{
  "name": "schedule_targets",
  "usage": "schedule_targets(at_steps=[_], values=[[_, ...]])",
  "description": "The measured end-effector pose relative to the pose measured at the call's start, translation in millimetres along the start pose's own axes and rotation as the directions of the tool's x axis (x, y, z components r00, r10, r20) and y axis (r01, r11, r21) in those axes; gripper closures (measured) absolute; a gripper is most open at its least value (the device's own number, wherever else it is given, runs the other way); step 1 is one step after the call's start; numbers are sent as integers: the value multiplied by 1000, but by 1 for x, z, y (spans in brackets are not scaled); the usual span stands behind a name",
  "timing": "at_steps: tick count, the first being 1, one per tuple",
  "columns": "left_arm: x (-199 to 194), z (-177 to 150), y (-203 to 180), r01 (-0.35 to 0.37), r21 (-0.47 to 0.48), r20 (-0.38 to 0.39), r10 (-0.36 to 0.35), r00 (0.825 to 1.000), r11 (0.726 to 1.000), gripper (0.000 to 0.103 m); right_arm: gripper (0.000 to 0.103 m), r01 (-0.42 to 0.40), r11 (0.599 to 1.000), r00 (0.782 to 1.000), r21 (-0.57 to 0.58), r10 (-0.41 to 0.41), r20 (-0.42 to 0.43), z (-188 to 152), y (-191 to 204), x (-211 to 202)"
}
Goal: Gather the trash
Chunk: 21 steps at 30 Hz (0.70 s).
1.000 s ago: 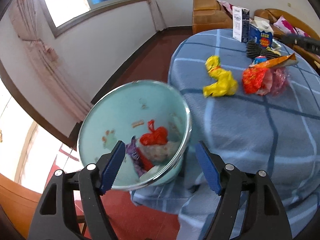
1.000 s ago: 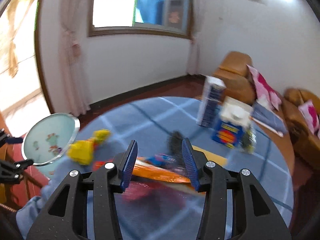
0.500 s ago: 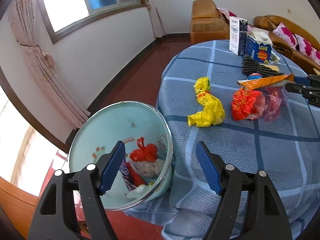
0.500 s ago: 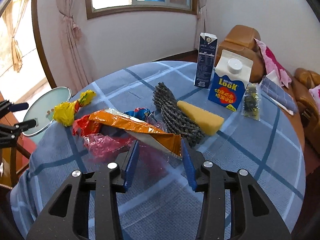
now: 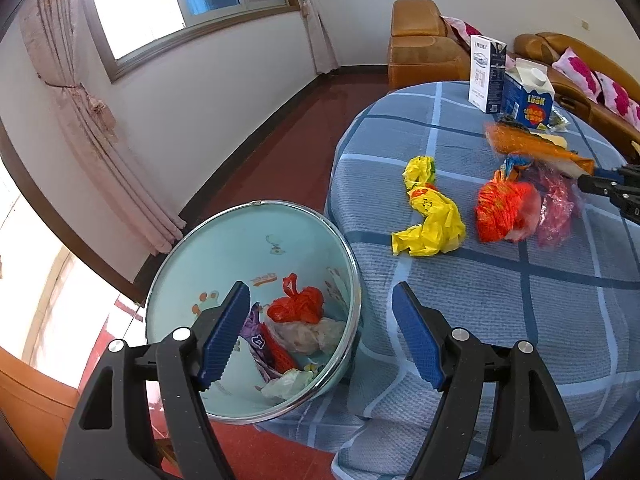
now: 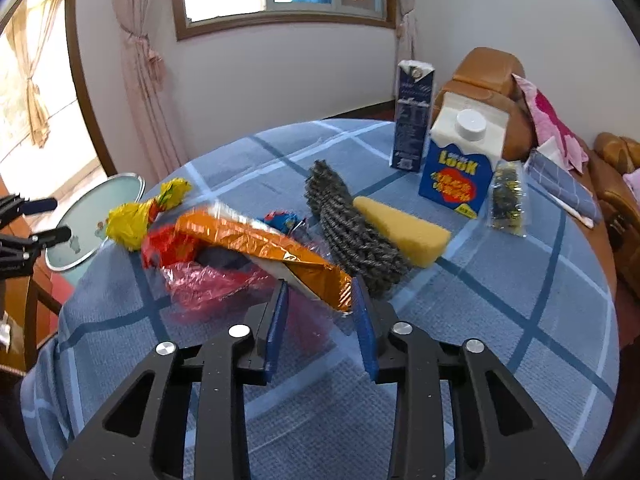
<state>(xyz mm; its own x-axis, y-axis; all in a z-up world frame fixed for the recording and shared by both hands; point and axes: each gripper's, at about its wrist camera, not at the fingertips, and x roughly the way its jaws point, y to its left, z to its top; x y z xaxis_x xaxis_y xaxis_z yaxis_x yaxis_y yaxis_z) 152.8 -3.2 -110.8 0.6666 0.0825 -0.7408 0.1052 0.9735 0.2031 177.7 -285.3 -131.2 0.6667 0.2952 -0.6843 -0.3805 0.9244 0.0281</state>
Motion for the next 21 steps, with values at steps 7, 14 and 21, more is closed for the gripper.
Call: schedule_targets(at_steps=[7,14,21], values=[[-2,8,-13,23,6,12,-23,1000,1000,30,97,-13,1000,999,-20,13,34,-8,10,-14],[-5,27,-47,74,32,44,-76,996,997,31,98,86,996,988,19,-88,127,-15,8,-47],[25,40,-71,69,38,9,-69,998,997,38,98,187,981,972,52,-193,137,-37,-6,-60]])
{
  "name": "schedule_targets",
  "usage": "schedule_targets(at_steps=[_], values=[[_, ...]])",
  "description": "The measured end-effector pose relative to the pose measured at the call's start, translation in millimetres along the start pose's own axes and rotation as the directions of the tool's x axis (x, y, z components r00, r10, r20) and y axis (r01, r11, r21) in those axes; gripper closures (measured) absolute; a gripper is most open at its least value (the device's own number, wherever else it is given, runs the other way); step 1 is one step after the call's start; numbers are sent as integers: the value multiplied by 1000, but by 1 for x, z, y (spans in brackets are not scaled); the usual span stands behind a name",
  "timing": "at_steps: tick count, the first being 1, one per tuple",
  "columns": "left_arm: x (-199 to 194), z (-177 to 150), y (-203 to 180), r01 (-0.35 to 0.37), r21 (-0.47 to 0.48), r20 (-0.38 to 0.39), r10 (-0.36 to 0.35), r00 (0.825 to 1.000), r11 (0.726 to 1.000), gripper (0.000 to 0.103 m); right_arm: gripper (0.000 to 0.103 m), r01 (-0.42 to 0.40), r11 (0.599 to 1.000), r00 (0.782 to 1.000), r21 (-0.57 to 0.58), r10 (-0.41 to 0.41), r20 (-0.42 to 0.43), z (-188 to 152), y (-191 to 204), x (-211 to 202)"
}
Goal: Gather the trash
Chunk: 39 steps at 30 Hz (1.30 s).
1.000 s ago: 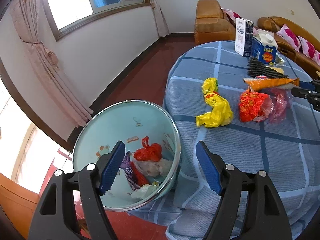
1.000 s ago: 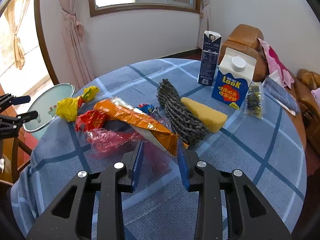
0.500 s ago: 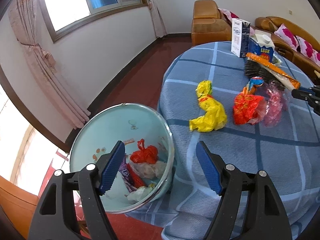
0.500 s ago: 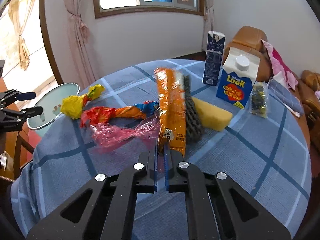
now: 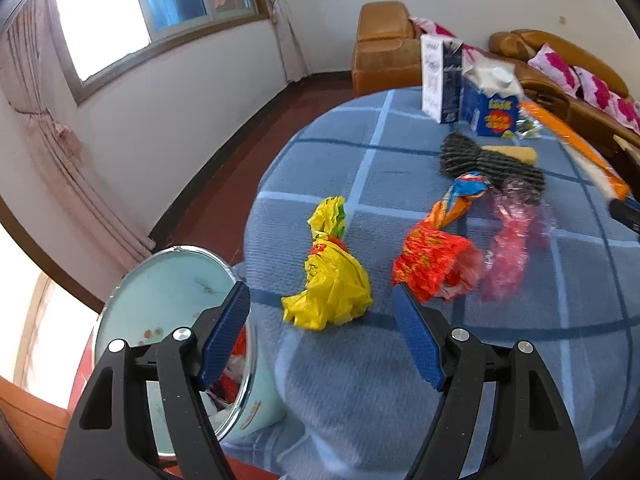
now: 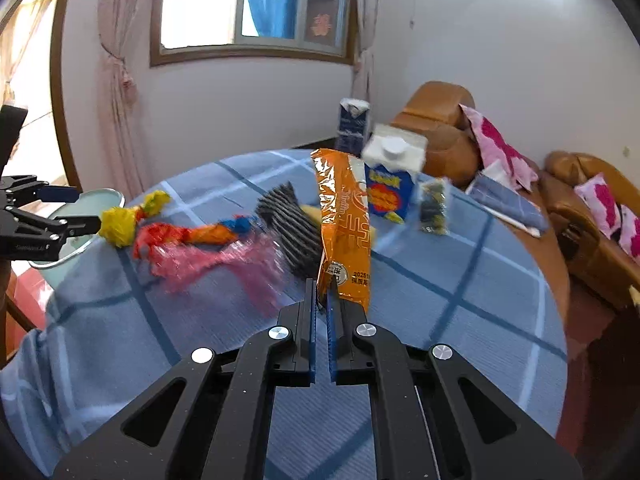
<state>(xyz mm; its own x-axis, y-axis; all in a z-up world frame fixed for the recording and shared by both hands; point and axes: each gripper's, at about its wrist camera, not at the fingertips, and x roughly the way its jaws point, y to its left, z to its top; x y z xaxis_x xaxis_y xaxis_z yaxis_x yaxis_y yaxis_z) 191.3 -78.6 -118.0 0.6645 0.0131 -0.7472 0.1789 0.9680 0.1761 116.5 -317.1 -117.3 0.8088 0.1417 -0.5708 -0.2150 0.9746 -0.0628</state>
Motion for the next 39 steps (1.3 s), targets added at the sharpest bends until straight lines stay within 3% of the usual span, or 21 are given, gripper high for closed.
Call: schedule_targets(at_steps=[2,5,10,17,21,23,25,27,33,37,39], values=[[12,0,1,18,-19,-39,-18,999,1000,65,98,0,1000,1000,30,0,-4,-5,-10,1],[15,-2,4,35,-25,-49,-36,998,999,77,98,-2,998,1000,62,2,-1,-11,-19,-1],[-7,-6,12,40,9,-20,-40,999,999,78,98,-35,996,999,85,32,32,-8,-21,-5],[-33,-20,35,32,29,-12,-31,999,999,78,99,-97,995,994,34,95,57,8,6,-4],[-36,-29,40,44,34,-23,-44,999,998,78,99,-112,993,994,-44,112,7,5,18,1],[-36,-32,41,54,33,-28,-54,998,998,78,98,-81,991,996,-110,78,-36,-2,22,5],[-36,-33,41,64,36,-30,-63,998,997,78,94,-70,988,995,-140,59,-85,-11,19,8],[-36,-35,39,72,43,-31,-71,997,996,78,63,-10,990,996,-139,-2,-86,-16,10,4],[-41,-37,36,93,60,-25,-92,995,994,78,57,26,997,994,79,-17,-109,-21,-21,-11],[-43,-37,37,94,59,-21,-93,995,994,77,57,43,964,993,264,-13,-116,-24,-29,-6],[-43,-37,37,98,62,-21,-96,995,993,77,57,53,928,992,369,-8,-122,-24,-35,3]])
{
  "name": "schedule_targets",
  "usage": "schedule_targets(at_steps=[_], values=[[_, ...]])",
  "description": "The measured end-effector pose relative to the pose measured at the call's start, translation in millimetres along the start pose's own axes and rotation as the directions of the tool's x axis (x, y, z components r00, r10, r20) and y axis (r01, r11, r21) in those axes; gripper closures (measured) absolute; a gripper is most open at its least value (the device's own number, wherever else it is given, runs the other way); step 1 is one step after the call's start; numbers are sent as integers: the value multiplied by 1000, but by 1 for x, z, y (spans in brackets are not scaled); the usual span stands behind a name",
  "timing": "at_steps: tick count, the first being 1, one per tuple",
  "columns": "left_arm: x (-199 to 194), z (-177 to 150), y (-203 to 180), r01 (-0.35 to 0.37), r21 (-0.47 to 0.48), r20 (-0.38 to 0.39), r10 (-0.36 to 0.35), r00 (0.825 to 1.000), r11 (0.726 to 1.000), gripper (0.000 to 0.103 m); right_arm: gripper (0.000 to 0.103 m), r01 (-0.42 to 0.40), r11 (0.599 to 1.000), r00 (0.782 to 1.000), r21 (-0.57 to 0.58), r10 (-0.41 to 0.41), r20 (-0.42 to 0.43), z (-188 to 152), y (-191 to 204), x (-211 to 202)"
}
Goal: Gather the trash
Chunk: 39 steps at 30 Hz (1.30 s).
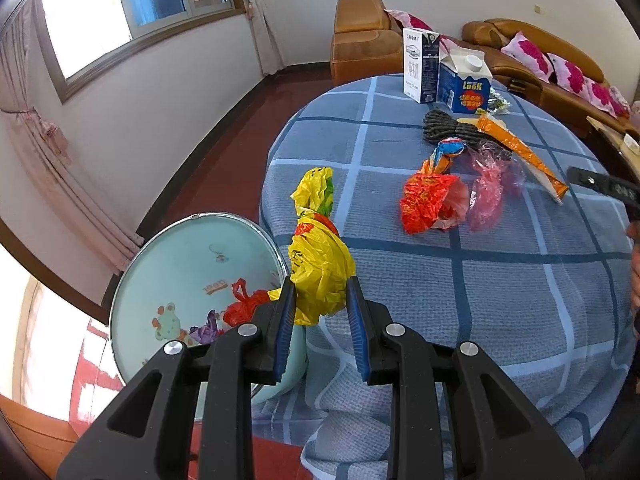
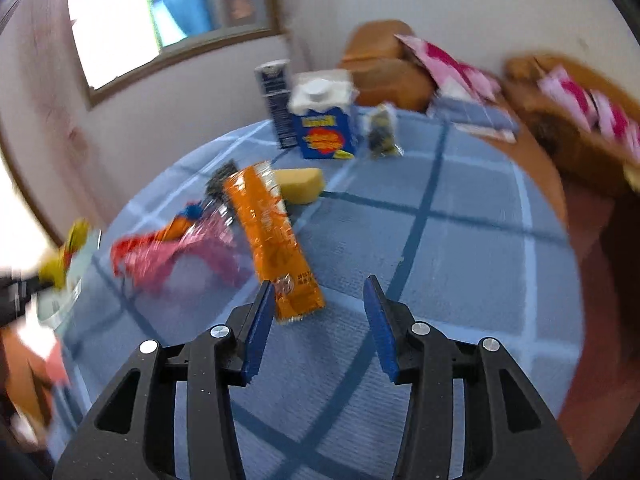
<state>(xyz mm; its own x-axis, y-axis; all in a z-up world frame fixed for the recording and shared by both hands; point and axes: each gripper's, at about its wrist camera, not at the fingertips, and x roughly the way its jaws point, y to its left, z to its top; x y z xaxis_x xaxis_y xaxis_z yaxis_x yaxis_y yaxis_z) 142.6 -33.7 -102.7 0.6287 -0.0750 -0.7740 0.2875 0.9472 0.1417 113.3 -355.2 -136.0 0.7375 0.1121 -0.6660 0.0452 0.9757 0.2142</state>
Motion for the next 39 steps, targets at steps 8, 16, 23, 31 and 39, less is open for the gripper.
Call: schedule_targets(at_steps=[8,16,23,31,39], values=[[1,-3,4,16,-2,-3,-16,1000,1000,77,63,-29,990,994,142,44,-105,7,5,44],[-2,-6,12,20,-16,4,-20,1000,1000,77,93,-47,997,992,65,54,-113,-4,17,35],[-11,-4,26,-6,-31,21,7,1000,1000,77,99,-42,999,999,-32,42,0,7,20,11],[-13,-4,31,-8,-41,19,8,1000,999,77,99,-80,980,997,-183,83,7,21,37,4],[-10,-5,24,10,-26,10,-10,1000,1000,77,38,41,989,999,-144,-38,21,19,10,4]])
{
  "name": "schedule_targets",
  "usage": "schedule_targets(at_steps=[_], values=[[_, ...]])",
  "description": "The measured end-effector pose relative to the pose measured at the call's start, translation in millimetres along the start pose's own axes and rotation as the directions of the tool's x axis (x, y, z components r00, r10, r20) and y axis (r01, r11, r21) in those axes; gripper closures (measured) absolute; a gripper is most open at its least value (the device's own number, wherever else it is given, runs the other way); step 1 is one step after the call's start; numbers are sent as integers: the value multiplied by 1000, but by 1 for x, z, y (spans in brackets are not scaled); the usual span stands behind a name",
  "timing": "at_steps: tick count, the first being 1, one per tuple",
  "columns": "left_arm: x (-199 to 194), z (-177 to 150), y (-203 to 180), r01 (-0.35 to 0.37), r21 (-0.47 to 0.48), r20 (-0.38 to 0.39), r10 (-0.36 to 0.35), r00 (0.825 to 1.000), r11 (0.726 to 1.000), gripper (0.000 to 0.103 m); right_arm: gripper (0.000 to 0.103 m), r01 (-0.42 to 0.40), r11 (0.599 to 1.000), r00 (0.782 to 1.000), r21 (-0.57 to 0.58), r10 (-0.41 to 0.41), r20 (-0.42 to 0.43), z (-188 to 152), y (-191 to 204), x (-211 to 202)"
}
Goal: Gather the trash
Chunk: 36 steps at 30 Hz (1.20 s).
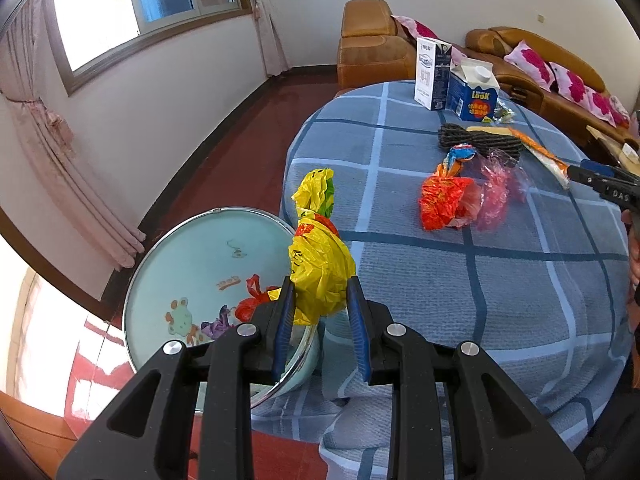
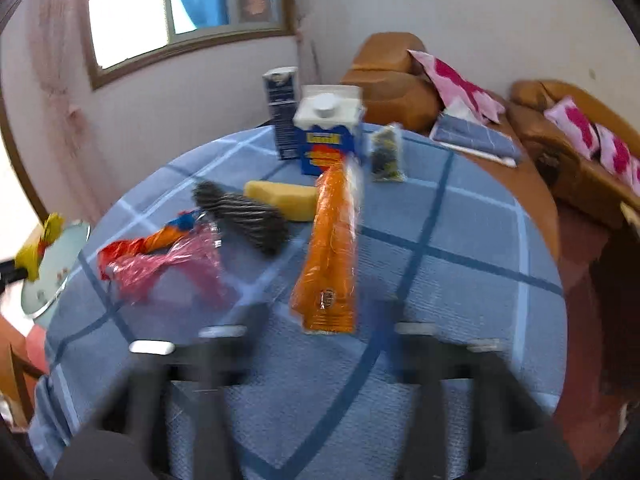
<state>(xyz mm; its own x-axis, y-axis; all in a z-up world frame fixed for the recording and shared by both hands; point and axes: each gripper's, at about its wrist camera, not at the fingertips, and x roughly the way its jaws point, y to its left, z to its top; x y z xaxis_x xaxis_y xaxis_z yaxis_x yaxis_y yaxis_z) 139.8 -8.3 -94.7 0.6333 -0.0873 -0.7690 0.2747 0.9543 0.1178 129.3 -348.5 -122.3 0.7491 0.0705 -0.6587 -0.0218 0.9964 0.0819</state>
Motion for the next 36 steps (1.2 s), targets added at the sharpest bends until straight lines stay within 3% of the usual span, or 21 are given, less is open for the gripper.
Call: schedule_targets(at_steps=[5,10,12,17,20,21,25,29,32,36], values=[[4,-2,2,-1,-5,-11,1,1000,1000,77,38,23,1000,998,-19,-24,-50,0,9,16],[7,-2,5,3,-8,-16,-4,1000,1000,77,39,128,992,981,-15,-128,-142,-2,-7,41],[8,-2,5,9,-9,-18,-9,1000,1000,77,41,201,979,965,-45,-206,-160,-5,-24,41],[8,-2,2,15,-2,-17,-15,1000,1000,77,41,428,904,897,-19,-427,-117,-2,-89,18],[6,-2,2,10,-2,-13,-10,1000,1000,77,41,457,888,887,55,-451,-101,-1,-113,5],[6,-1,2,6,-3,-11,-6,1000,1000,77,41,448,889,893,96,-440,-88,-1,-119,-1],[6,-2,4,4,-6,-12,-4,1000,1000,77,41,290,907,955,305,-294,-37,-4,-127,-9],[6,-2,3,12,-3,-14,-12,1000,1000,77,42,184,840,979,510,-204,-18,2,-139,4],[6,-3,4,16,-4,-12,-16,1000,1000,77,57,167,842,986,513,-151,-73,7,-128,25],[5,-3,6,17,-10,-9,-17,1000,1000,77,83,208,871,977,446,-165,-134,4,-118,41]])
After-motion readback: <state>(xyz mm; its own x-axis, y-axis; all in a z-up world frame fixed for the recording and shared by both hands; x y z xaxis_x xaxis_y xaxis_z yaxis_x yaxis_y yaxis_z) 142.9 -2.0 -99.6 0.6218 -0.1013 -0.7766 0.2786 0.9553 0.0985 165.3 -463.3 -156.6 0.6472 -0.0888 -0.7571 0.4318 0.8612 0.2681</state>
